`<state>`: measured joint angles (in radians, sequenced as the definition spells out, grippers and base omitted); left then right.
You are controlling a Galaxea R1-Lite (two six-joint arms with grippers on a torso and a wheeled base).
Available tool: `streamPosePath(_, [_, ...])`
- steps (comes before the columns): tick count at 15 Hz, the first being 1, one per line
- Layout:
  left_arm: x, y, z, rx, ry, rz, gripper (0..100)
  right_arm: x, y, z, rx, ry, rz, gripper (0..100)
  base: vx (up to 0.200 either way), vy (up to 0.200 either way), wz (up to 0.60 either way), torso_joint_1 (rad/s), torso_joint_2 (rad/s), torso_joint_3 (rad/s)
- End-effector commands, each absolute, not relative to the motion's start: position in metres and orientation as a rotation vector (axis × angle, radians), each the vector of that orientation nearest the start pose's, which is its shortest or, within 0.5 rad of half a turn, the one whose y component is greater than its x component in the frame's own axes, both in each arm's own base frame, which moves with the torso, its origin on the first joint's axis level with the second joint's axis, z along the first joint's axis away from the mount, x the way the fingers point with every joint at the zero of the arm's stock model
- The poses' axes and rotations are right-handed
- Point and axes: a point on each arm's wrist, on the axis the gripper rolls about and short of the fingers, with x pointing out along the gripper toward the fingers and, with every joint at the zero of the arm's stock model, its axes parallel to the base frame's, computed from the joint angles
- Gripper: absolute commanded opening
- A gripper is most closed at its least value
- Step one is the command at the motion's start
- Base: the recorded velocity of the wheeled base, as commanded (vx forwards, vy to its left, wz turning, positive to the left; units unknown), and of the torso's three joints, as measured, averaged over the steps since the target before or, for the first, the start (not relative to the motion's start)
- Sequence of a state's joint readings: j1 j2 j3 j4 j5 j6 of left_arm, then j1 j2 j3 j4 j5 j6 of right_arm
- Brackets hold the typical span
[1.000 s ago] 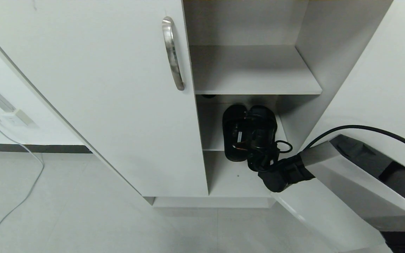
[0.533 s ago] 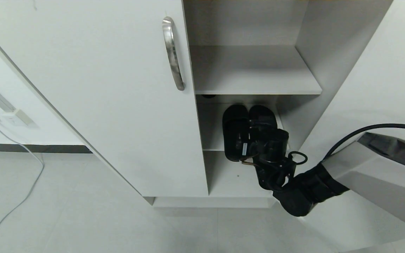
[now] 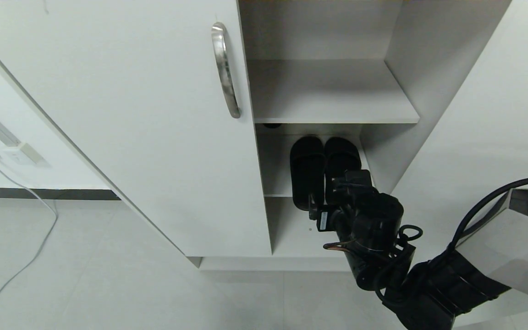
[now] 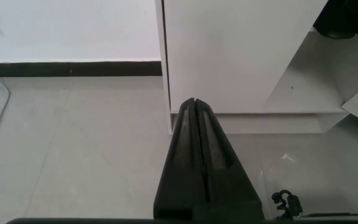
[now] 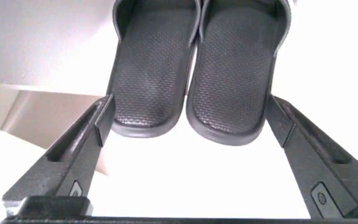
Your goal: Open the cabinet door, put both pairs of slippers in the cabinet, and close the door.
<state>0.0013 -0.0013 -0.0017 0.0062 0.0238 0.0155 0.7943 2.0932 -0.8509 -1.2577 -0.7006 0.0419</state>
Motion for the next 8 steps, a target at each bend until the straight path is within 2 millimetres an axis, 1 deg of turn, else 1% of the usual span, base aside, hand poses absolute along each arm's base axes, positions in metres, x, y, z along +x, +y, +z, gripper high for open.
streamPosePath(1, [-0.0229, 0.0005, 0.0753, 0.015, 0.005, 0.026, 0, 0.2716, 0.2568, 0.1234, 0.057, -0.015, 0.095, 100, 0.0, 0.0, 0.0, 0.0, 0.0, 0.0])
streamPosePath(8, [-0.0229, 0.0005, 0.0753, 0.015, 0.005, 0.026, 0, 0.2717, 0.2569, 0.123, 0.057, -0.015, 0.095, 100, -0.2, 0.0, 0.0, 0.007, 0.0, 0.003])
